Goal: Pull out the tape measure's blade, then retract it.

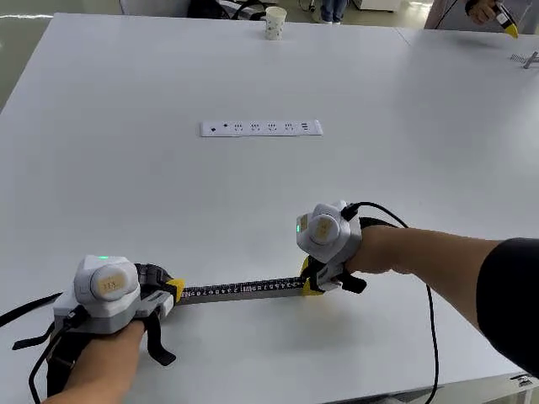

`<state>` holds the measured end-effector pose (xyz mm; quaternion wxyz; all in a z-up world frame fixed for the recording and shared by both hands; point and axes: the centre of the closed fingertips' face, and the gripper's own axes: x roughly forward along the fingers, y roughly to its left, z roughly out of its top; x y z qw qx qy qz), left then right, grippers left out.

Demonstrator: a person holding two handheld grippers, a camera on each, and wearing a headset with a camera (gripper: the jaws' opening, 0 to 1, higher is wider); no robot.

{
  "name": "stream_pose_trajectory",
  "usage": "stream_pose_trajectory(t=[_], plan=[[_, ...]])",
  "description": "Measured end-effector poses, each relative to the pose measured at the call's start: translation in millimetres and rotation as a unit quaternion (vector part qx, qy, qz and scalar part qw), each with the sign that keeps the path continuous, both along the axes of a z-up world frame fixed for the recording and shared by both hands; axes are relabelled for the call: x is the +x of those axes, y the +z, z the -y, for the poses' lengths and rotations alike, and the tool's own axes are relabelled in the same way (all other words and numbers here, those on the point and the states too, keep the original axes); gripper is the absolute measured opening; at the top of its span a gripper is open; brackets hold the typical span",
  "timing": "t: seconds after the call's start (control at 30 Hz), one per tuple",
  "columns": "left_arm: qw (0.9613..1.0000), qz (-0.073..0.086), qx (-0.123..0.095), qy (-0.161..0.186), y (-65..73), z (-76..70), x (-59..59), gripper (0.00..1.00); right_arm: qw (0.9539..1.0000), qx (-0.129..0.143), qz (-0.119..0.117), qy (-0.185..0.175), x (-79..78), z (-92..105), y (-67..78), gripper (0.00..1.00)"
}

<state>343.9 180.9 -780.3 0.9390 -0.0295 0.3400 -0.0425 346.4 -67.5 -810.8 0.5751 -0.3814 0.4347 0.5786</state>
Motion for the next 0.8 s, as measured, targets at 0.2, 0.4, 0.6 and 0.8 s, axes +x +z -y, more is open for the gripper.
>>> stream_pose_trajectory(t=[0.2,0.4,0.6,0.8], plan=[[1.0000,0.000,0.000,0.000,0.3,-0.2,-0.2,0.64,1.0000,-0.002,0.000,0.001,-0.6,-2.0,0.2,0.10],[1.0000,0.000,0.000,0.000,0.3,-0.4,-0.3,0.64,1.0000,-0.001,-0.001,0.000,-1.0,-4.0,-0.1,0.10],[1.0000,-0.001,0.000,0.000,-0.4,-0.6,0.3,0.64,1.0000,0.000,-0.003,-0.007,-0.5,-5.9,-0.3,0.10],[1.0000,-0.001,-0.001,0.000,-0.4,-0.6,-0.3,0.64,1.0000,-0.003,-0.003,-0.005,-0.6,-8.2,-0.4,0.11]])
